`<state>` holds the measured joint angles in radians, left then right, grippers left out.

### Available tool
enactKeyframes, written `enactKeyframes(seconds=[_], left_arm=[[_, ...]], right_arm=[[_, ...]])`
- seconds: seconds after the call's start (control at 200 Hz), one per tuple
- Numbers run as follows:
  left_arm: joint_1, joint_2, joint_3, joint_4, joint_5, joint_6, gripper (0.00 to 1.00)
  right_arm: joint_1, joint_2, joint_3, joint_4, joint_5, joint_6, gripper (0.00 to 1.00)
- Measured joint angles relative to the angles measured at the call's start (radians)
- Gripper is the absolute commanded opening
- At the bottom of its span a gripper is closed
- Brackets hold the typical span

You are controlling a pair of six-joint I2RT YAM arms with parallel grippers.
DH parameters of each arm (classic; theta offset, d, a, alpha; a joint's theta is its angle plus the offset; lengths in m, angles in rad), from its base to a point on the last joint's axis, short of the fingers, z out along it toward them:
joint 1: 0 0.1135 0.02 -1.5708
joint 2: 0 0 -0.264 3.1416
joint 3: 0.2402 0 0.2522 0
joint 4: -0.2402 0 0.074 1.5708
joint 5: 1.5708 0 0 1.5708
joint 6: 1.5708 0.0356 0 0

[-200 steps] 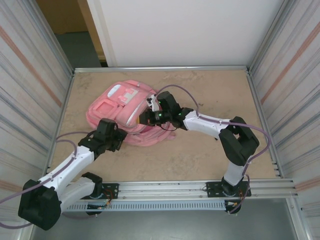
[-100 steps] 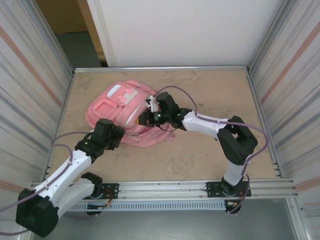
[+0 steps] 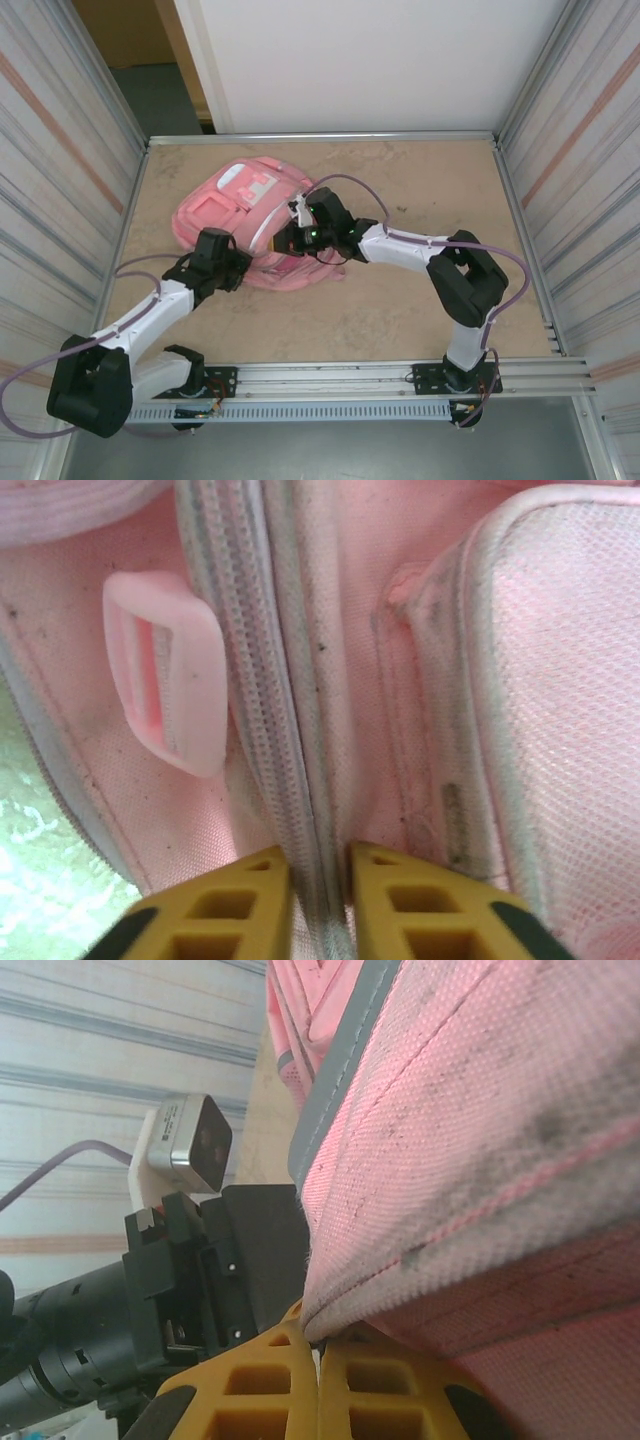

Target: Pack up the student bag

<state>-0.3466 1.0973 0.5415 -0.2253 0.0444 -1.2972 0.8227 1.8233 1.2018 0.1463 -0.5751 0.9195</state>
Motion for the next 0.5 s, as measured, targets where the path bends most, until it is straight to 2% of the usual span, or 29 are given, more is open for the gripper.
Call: enactKeyframes(seconds=[0.115,0.16,0.381,0.496], left_arm=[[0.008,-0.005,0.0,-0.002,-0.029,0.031,0.06],[0.012,-0.005,0.0,-0.002,-0.039,0.042,0.0],[0.032,-0.021,0.0,-0.008,-0.053,0.082,0.0],[0.034,-0.063,0.0,-0.013,-0.037,0.085,0.0]], right_arm=[[0.011,0.0,-0.011,0.011,-0.001,0.016,0.0],[0.015,0.0,-0.015,0.012,-0.002,0.017,0.0],[0.023,-0.019,-0.028,0.016,-0.039,-0.013,0.0],[0.015,-0.031,-0.037,-0.04,0.011,-0.098,0.12]])
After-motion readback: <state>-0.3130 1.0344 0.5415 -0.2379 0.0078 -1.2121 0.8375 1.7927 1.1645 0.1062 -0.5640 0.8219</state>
